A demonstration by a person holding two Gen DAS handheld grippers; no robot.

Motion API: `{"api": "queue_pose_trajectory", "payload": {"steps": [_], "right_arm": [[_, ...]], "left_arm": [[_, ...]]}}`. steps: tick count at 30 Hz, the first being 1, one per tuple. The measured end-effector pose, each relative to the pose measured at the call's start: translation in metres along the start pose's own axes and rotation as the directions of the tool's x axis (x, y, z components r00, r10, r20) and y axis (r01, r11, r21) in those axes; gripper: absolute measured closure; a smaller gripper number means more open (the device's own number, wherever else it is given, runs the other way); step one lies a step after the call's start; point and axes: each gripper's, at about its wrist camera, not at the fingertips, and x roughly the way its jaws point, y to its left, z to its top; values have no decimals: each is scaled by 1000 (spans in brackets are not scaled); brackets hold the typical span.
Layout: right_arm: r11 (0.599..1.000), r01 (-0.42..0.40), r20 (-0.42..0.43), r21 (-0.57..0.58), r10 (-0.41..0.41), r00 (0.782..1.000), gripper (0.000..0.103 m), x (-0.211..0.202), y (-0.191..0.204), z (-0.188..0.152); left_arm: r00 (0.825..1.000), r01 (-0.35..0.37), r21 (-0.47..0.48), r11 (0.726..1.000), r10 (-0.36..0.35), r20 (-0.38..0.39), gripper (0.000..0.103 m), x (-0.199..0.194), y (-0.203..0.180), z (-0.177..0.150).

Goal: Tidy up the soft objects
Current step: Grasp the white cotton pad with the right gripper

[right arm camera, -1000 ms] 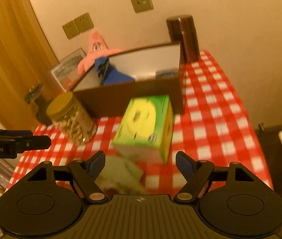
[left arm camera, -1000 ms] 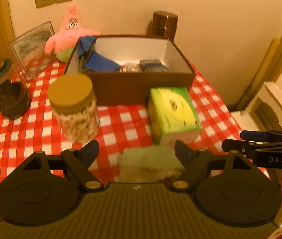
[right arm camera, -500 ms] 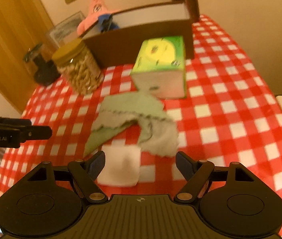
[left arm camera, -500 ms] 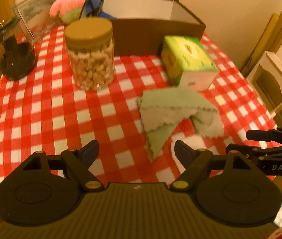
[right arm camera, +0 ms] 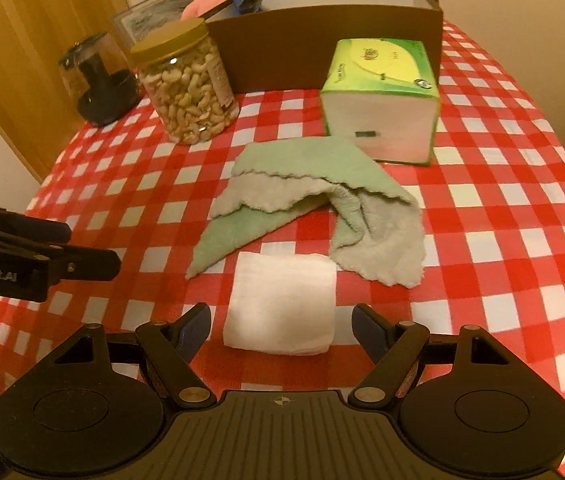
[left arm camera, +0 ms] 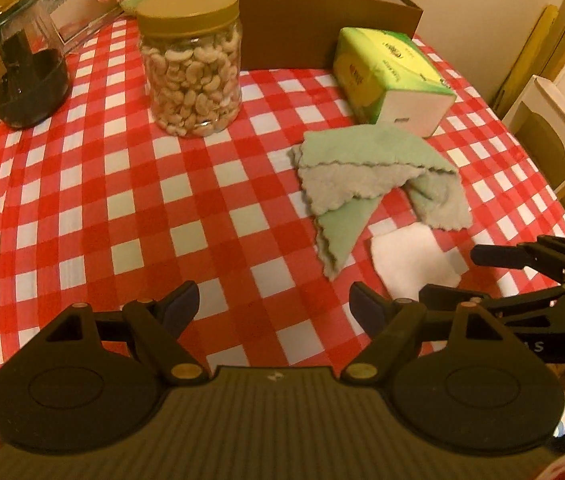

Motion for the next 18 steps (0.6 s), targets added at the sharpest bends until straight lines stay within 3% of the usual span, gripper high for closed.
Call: {"api": "queue_pose_trajectory", "payload": {"steps": [11, 18], "right_arm": [[998, 40, -6, -47, -41, 999, 26, 29, 8, -1], [985, 79, 6, -152, -79, 997, 26, 35, 17, -3]], "left_arm": [[1000, 1, 0, 1000, -1, -16, 23, 13, 9, 0], [1000, 4, 0, 1000, -4, -25, 23, 18, 12, 2]]}}
